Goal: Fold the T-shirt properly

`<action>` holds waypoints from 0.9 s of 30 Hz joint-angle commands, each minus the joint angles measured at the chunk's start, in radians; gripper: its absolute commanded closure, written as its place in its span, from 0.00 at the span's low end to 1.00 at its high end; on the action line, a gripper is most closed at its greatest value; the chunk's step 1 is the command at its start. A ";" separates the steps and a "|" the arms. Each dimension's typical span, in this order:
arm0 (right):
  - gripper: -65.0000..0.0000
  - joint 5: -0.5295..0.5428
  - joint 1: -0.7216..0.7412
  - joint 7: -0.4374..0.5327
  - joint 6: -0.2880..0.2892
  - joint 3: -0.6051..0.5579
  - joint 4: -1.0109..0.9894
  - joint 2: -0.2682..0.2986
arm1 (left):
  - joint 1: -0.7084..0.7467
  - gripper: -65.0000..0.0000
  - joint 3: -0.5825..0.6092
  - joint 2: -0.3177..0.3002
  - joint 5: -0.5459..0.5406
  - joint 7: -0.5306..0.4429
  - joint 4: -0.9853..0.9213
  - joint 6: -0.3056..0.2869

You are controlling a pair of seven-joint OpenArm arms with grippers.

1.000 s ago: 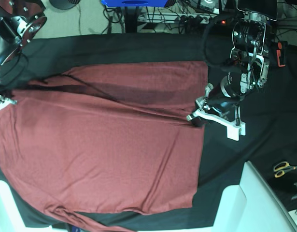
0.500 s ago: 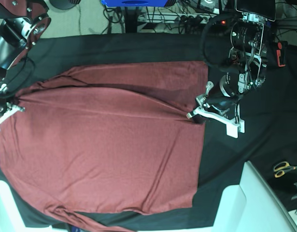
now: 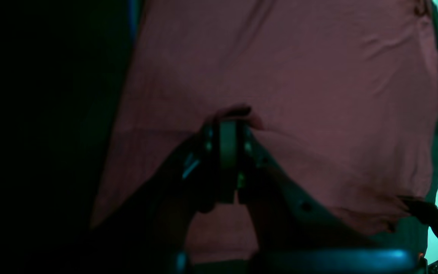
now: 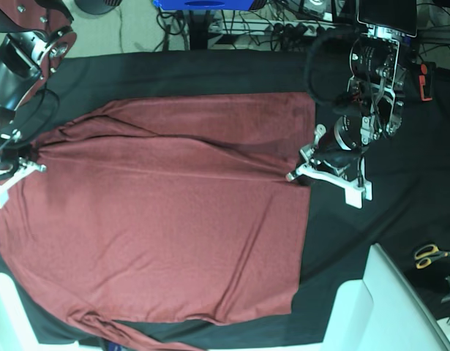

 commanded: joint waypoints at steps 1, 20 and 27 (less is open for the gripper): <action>1.00 0.006 0.023 0.021 -0.001 -0.001 0.017 0.015 | -0.027 1.00 -0.005 -0.006 -0.005 -0.016 0.015 -0.008; 0.33 0.011 0.007 0.135 0.007 0.014 0.156 -0.018 | -0.084 0.00 -0.008 0.011 -0.002 -0.016 0.006 -0.009; 0.33 0.005 -0.001 0.132 0.000 0.077 0.245 0.015 | 0.048 0.00 -0.006 0.000 -0.002 -0.014 0.156 -0.009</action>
